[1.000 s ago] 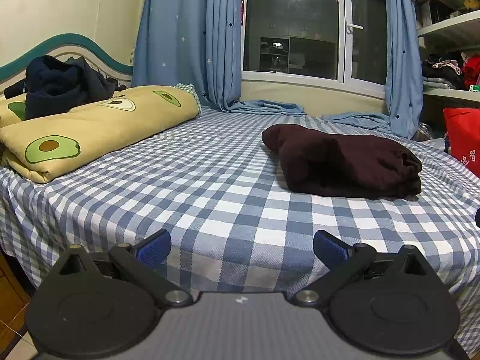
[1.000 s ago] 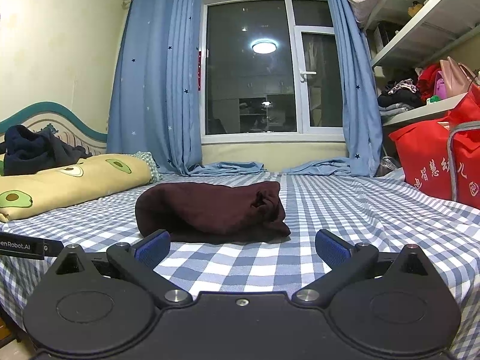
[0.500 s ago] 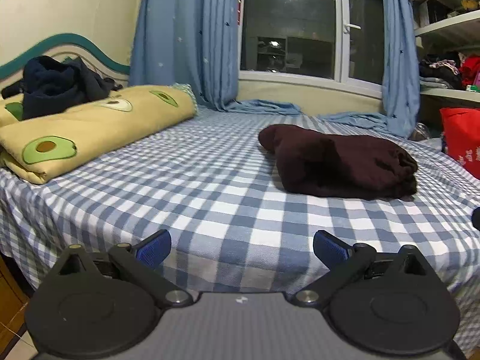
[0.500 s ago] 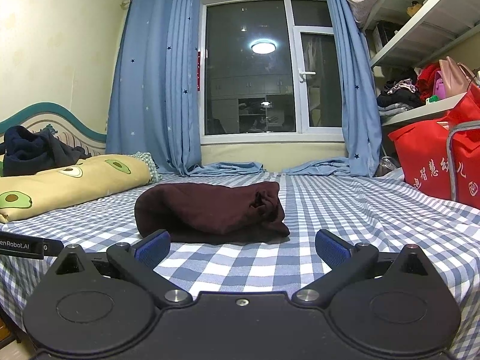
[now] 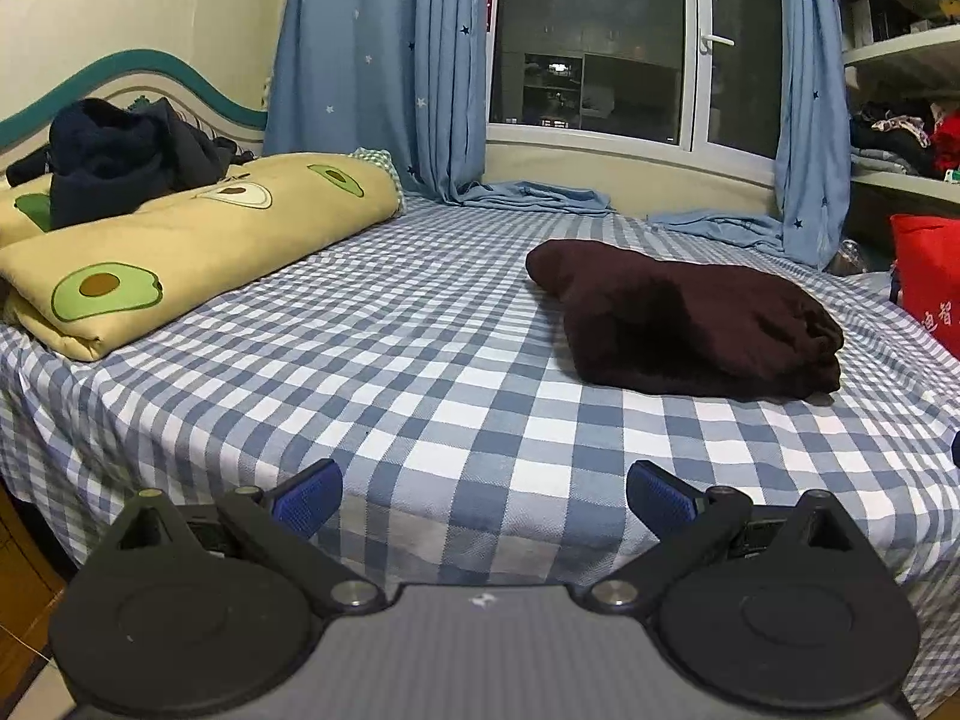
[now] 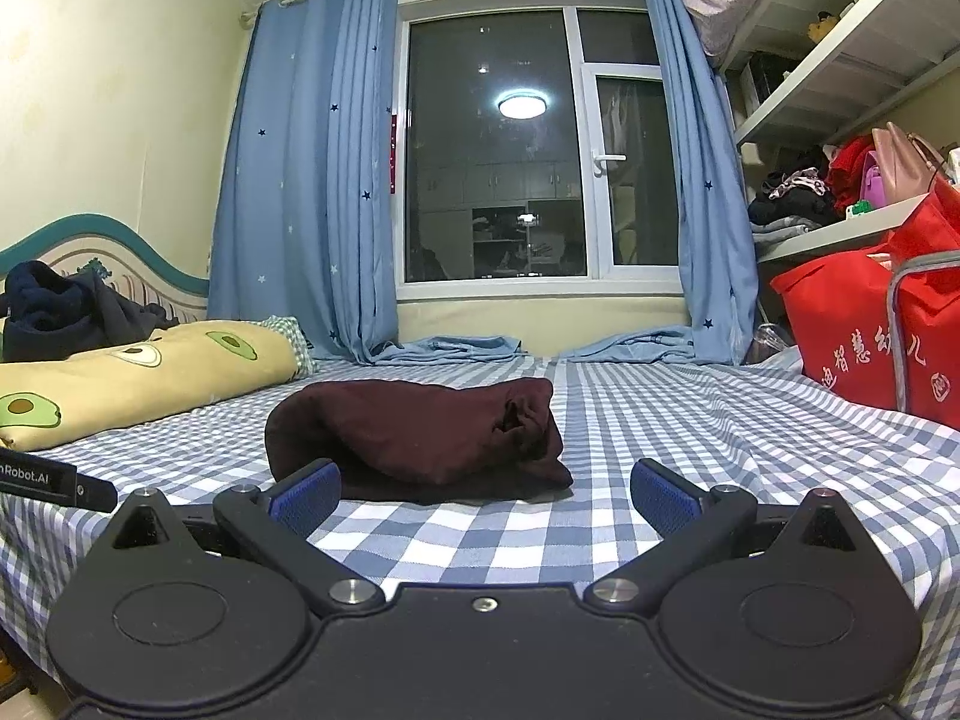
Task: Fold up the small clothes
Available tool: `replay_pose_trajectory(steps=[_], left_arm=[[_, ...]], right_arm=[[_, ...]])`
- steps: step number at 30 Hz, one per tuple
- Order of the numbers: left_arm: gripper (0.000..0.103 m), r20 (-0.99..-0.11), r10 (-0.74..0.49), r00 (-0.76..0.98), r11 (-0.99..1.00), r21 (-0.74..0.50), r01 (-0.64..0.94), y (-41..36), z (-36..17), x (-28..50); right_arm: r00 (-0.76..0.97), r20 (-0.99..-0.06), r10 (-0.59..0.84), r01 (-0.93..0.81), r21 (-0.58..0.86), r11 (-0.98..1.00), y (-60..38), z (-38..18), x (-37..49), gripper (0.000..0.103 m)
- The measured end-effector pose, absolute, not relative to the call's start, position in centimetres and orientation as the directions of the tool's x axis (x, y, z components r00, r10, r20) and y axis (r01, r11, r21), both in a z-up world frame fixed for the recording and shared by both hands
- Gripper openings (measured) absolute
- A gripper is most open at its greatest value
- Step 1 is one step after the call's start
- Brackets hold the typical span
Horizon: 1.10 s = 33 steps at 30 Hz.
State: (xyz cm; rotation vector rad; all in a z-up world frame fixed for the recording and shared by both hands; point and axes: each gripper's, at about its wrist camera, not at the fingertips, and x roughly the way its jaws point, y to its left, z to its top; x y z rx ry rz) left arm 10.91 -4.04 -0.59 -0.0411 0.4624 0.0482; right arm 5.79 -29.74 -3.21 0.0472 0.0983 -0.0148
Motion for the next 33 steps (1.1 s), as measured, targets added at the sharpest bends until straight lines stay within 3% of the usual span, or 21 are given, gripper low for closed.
replay_pose_trajectory(steps=[3, 8, 15, 33], left_arm=[[0.102, -0.437, 0.037, 0.898, 0.999, -0.016, -0.049, -4.2, -0.6, 10.9], [0.102, -0.383, -0.053, 0.922, 0.989, -0.146, -0.004, -3.3, -0.2, 10.1], [0.102, -0.388, 0.046, 0.921, 0.999, -0.007, -0.052, -4.9, 0.5, 10.0], [0.102, -0.408, 0.028, 0.912, 0.999, -0.030, -0.044, -4.6, 0.1, 10.3]], right_arm=[[0.995, -0.103, -0.009, 0.013, 0.044, 0.999, -29.6, -3.3, 5.8, 0.103], [0.994, -0.110, -0.004, 0.009, 0.039, 0.999, -29.5, -3.3, 5.8, 0.103], [0.993, -0.118, -0.001, 0.005, 0.033, 0.999, -29.4, -3.3, 5.9, 0.103], [0.988, -0.151, 0.014, -0.009, 0.033, 0.999, -29.3, -3.9, 6.2, 0.103]])
